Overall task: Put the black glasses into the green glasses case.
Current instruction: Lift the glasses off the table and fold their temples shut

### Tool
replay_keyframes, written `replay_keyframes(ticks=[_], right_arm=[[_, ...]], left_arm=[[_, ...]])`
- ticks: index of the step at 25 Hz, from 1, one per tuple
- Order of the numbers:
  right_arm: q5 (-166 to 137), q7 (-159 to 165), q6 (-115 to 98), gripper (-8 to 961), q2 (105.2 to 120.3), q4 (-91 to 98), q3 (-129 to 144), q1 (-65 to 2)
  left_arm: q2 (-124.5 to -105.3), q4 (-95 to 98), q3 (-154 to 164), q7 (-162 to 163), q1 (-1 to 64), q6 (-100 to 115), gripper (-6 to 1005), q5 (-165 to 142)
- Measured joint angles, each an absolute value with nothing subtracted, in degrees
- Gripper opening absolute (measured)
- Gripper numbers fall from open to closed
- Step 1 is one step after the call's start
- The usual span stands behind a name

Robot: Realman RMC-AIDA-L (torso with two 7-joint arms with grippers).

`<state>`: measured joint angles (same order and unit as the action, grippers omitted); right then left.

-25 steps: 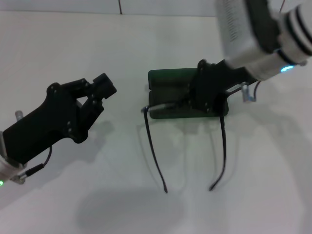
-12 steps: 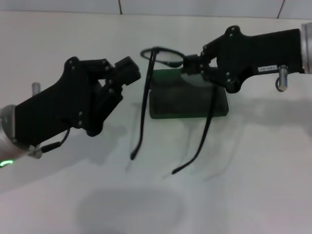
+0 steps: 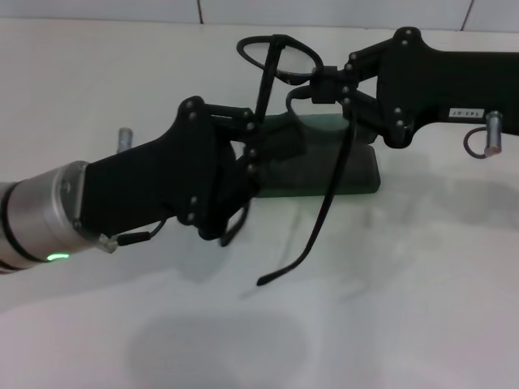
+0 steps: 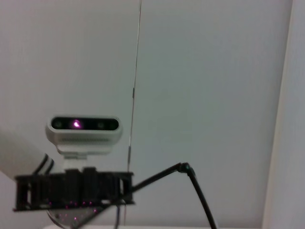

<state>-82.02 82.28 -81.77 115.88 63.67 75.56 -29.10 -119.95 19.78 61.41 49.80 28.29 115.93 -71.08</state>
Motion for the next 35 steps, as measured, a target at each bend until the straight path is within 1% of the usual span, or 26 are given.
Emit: replay_keyframes(ticks=[5,16,25,29,35], right_arm=[[-79.59,81.03,-84.31,56,115.91,61.4,75.67,-29.31],[-76.28,79.59,-88.39,55,115.93,57.8,75.42,-29.6],[-75.43,77.35,-87.72,55,115.93,56.4,75.15,-29.21],[-74.04,75.98,-88.47,55,115.84,53.98,71.25,-29.09],[-69.4,75.88,-97.59,55,115.79,53.47,62.04,-27.64]], left_arm=[[-119.97,16.84,61.41,48.94,29.61,114.41,41,-70.84],[-119.98,15.87,61.26,48.86,29.64,111.67,41,-70.46],[-120.14,15.29,61.43,48.87,29.62,111.67,42,-70.41],[-120.07,15.39,61.44,48.66,29.3,114.11,42,-70.45],[-119.54,15.72,61.15,47.58,28.48,115.36,42,-70.53]])
